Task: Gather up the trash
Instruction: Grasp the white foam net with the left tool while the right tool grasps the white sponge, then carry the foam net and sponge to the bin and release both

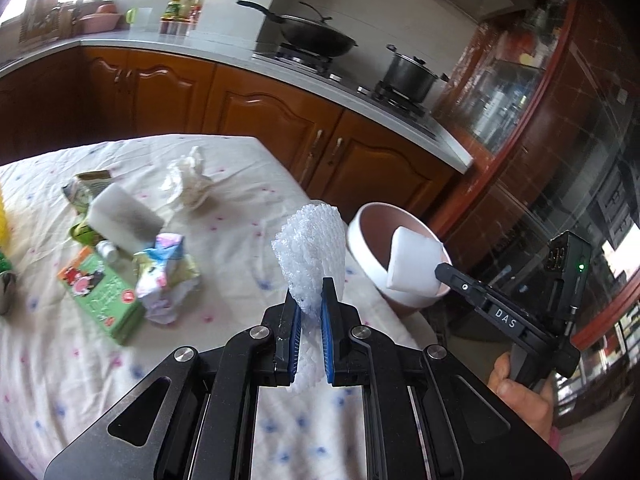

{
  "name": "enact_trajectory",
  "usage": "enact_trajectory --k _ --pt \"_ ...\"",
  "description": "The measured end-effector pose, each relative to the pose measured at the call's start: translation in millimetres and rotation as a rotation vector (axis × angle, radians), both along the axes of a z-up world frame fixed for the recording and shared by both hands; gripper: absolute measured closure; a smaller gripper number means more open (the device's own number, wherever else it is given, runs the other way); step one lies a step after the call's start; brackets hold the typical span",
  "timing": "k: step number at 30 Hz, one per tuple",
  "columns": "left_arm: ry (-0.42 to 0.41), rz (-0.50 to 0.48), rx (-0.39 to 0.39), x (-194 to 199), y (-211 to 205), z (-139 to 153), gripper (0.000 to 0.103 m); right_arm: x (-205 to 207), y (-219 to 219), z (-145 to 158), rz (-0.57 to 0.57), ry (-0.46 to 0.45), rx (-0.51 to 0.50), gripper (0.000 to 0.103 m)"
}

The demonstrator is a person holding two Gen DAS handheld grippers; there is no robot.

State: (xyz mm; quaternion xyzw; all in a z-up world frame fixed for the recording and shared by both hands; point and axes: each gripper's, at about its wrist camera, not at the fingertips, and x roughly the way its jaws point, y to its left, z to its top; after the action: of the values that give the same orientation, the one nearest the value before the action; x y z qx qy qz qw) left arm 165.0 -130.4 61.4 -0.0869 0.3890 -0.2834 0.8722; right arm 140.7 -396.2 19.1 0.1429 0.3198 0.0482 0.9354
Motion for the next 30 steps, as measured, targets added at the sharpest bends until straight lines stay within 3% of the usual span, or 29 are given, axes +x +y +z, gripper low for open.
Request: enact_trajectory --k 16,25,30 --pt "-0.027 -0.14 0.022 4 -80 13 0.095 -27 -68 2 -0.148 -0.013 0.01 0.094" --pt "-0.02 -0.205 0.008 32 -134 25 0.095 -18 -98 5 -0.195 -0.008 -0.005 0.094" --pt "0.008 -0.216 0.036 56 -170 16 0.095 -5 -108 5 -0.208 0.003 -0.03 0.094"
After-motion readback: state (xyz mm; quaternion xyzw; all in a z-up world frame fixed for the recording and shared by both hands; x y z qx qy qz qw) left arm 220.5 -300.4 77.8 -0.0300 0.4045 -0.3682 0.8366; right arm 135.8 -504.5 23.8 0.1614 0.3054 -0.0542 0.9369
